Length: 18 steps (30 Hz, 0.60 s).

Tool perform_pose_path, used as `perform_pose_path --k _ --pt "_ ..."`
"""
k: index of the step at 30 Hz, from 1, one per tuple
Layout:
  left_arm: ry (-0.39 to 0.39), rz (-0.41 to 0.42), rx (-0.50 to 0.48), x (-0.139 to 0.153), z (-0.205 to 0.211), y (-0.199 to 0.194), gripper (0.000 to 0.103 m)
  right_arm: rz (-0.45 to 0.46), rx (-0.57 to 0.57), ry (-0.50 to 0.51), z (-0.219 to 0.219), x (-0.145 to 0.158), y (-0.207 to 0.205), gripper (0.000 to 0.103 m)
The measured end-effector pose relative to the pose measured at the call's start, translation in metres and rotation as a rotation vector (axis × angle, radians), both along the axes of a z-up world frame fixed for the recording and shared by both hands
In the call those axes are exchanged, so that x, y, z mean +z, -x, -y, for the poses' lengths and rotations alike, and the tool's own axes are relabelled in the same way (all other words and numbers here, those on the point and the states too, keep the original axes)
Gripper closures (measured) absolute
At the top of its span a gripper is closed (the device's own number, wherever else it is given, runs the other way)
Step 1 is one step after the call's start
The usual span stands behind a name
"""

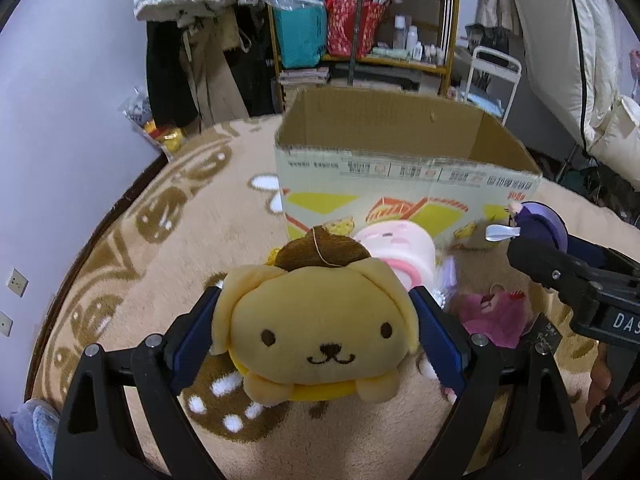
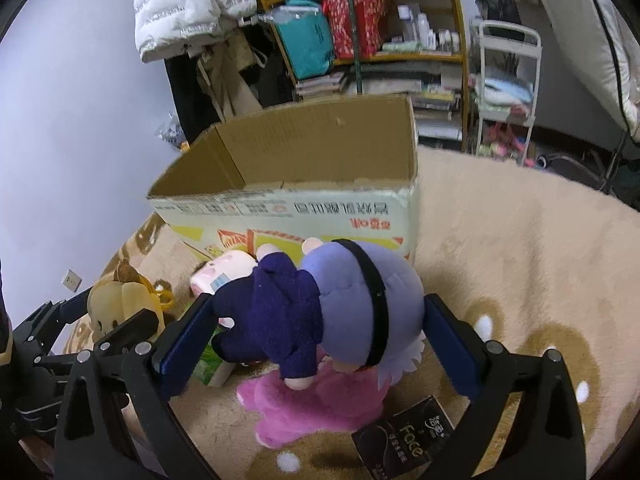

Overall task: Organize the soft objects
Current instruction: 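Lift the yellow plush with the left tool while the right tool lifts the doll over the box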

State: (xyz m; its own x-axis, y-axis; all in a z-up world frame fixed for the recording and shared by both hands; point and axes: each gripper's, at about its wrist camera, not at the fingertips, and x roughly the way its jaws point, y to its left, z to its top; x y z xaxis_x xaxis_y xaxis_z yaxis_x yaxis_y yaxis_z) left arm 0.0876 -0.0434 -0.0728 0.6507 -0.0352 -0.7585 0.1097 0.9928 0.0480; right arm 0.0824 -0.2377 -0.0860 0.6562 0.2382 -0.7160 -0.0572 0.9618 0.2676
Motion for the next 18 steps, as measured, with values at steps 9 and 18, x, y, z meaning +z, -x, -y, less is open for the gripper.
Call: perform_pose_path --k 9,18 --pt "-0.028 0.199 0.017 0.033 -0.004 0.026 0.012 0.17 -0.035 0.057 -0.002 0.04 0.022 0.0" --pt "-0.026 0.375 0.001 0.065 0.0 0.039 0.012 0.312 -0.036 0.098 -0.006 0.073 0.028 0.0"
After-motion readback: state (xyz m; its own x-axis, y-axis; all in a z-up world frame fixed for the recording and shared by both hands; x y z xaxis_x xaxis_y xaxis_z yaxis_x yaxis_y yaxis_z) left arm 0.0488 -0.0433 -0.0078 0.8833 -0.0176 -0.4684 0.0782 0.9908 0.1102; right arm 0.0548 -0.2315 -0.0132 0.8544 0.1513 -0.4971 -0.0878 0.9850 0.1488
